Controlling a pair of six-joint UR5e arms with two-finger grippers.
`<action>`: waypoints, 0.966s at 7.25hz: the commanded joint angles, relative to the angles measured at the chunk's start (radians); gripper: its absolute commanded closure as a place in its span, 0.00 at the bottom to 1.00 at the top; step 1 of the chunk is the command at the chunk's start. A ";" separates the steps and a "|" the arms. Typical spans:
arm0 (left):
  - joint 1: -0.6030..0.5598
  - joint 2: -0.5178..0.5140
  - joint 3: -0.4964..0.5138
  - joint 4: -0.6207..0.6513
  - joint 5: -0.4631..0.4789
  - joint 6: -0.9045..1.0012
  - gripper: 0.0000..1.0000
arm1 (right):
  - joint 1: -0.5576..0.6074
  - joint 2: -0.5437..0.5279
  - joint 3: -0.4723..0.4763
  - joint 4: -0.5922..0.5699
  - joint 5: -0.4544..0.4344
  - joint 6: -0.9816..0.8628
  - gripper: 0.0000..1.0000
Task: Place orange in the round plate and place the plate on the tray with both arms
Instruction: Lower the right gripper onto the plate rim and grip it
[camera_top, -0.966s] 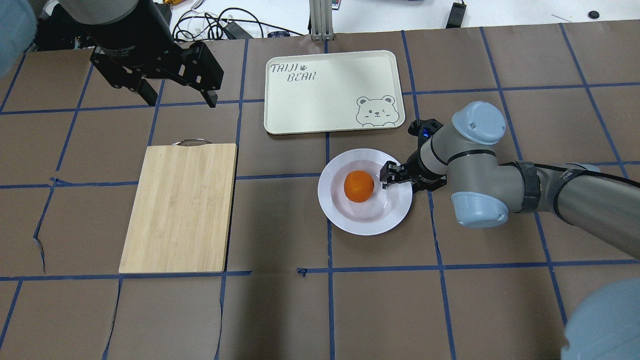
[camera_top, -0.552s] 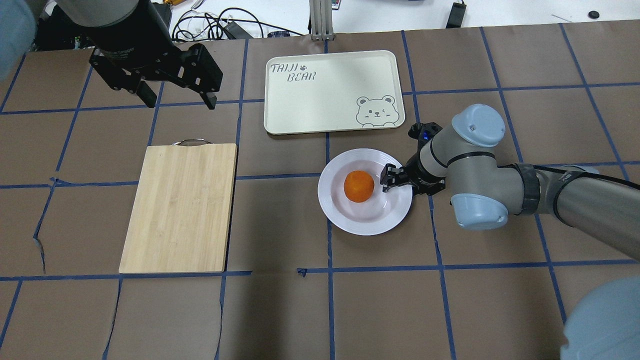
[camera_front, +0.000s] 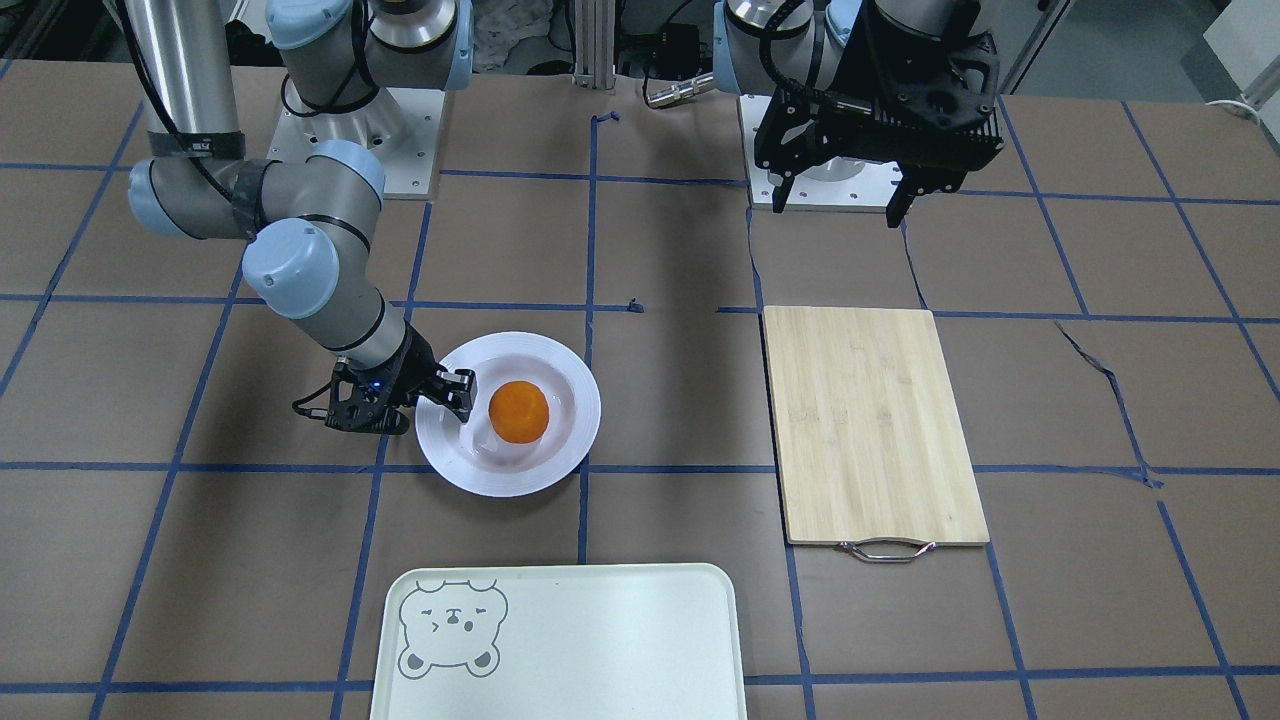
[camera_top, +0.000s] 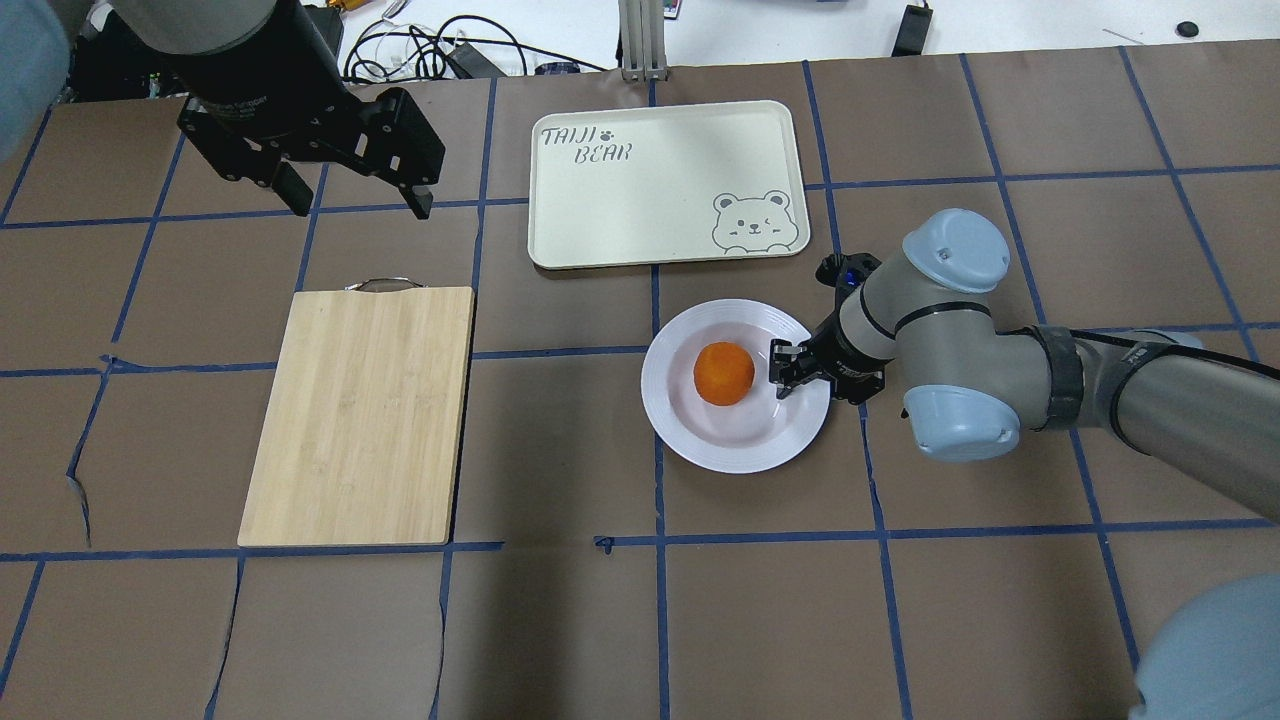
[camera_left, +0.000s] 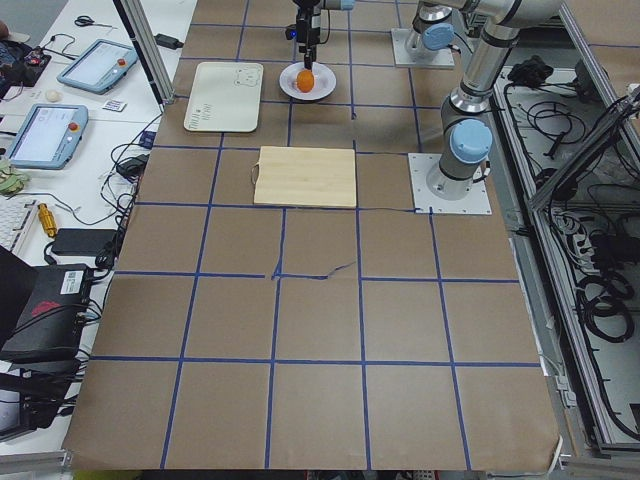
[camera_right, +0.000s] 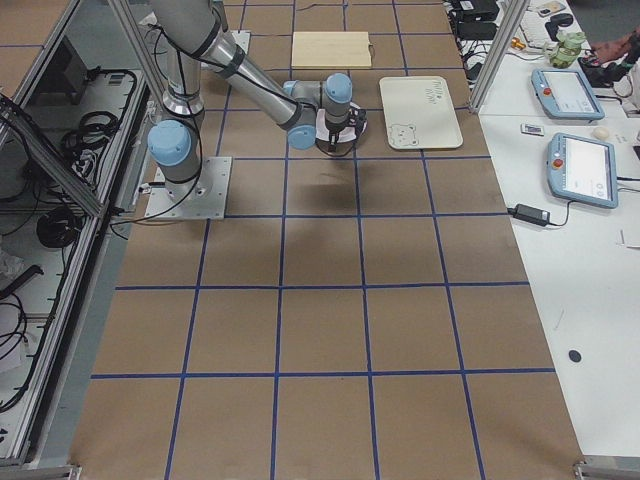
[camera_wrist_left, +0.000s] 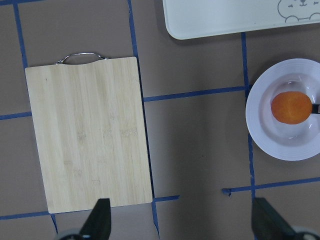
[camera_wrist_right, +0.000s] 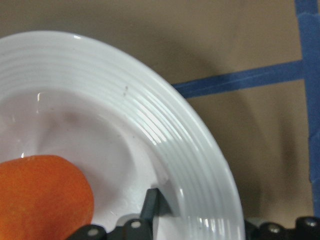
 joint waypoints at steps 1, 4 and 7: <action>0.000 0.000 -0.001 0.000 -0.002 -0.001 0.00 | 0.002 -0.015 -0.016 0.000 0.001 0.001 1.00; 0.000 0.000 -0.001 0.000 -0.002 0.000 0.00 | -0.004 -0.032 -0.094 0.057 0.020 0.022 1.00; 0.000 0.000 -0.001 0.000 0.000 -0.001 0.00 | -0.009 -0.034 -0.137 0.051 0.052 0.082 1.00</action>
